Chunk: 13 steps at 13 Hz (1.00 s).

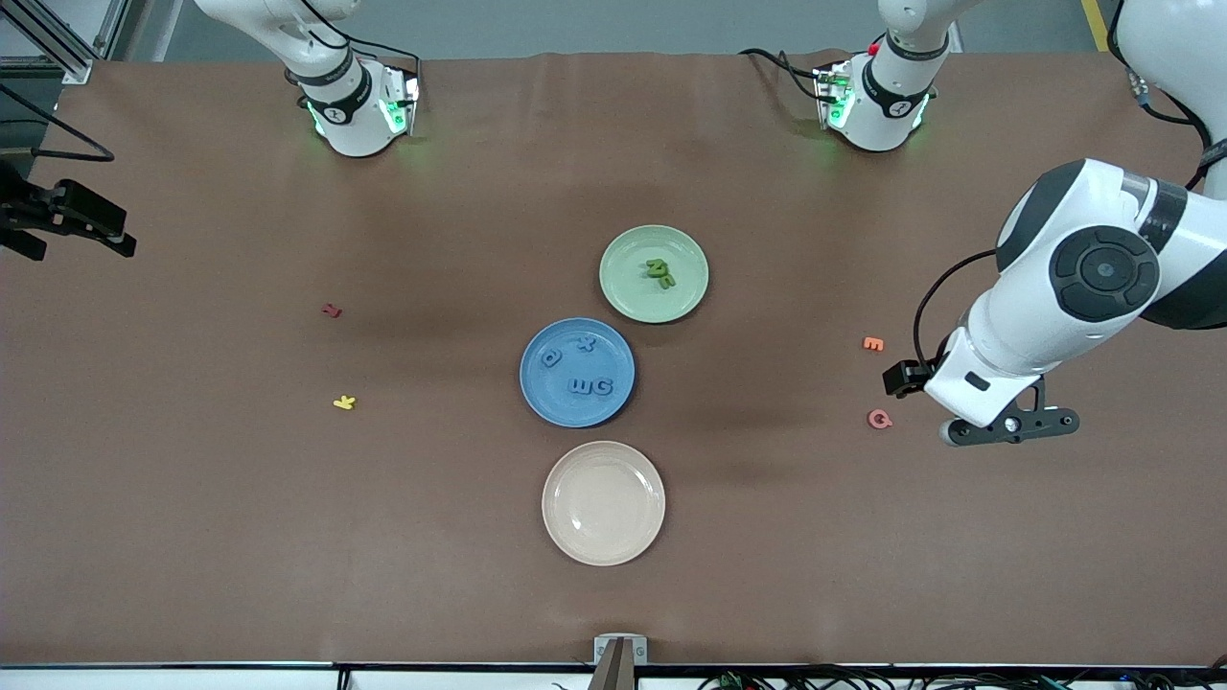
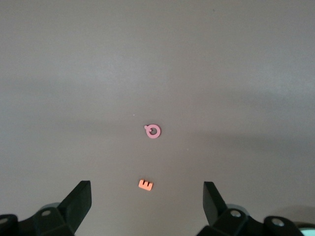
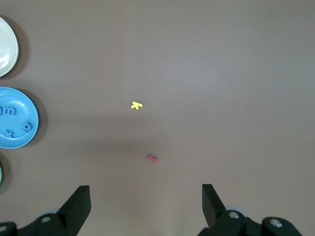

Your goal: Sort letters by color into matching plates

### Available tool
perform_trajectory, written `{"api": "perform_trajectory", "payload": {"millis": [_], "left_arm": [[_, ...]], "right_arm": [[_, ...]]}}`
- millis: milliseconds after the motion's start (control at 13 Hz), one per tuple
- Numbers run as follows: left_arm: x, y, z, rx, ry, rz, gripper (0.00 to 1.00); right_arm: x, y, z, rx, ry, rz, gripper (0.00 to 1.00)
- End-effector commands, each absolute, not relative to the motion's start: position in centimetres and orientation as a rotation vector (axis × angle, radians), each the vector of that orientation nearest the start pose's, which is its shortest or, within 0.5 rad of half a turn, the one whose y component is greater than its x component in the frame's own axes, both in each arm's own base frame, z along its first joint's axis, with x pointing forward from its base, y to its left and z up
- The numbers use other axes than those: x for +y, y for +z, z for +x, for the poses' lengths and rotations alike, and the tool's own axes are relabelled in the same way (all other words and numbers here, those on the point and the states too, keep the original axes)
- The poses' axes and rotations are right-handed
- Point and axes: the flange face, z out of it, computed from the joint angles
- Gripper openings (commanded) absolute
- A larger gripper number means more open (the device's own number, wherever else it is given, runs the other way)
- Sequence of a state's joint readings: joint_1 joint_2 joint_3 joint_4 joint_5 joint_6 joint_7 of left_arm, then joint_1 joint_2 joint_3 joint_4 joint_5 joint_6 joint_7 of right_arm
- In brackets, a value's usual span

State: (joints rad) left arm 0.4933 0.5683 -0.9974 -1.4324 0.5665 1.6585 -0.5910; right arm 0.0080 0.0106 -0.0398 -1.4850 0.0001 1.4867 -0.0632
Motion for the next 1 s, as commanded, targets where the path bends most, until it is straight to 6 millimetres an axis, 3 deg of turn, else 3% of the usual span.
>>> {"api": "perform_trajectory", "payload": {"millis": [0, 537, 921], "left_arm": [[-14.3, 49.9, 63.9, -0.093, 0.042, -3.014, 1.00], [-8.0, 55.9, 62.3, -0.051, 0.022, -3.086, 1.00], [-7.5, 58.9, 60.5, -0.031, 0.002, -3.053, 1.00]], "right_arm": [[-2.2, 65.5, 55.0, -0.037, 0.008, -3.152, 1.00], [-2.2, 66.3, 55.0, -0.037, -0.018, -3.153, 1.00], [-2.5, 66.6, 55.0, -0.030, -0.031, -3.152, 1.00]]}}
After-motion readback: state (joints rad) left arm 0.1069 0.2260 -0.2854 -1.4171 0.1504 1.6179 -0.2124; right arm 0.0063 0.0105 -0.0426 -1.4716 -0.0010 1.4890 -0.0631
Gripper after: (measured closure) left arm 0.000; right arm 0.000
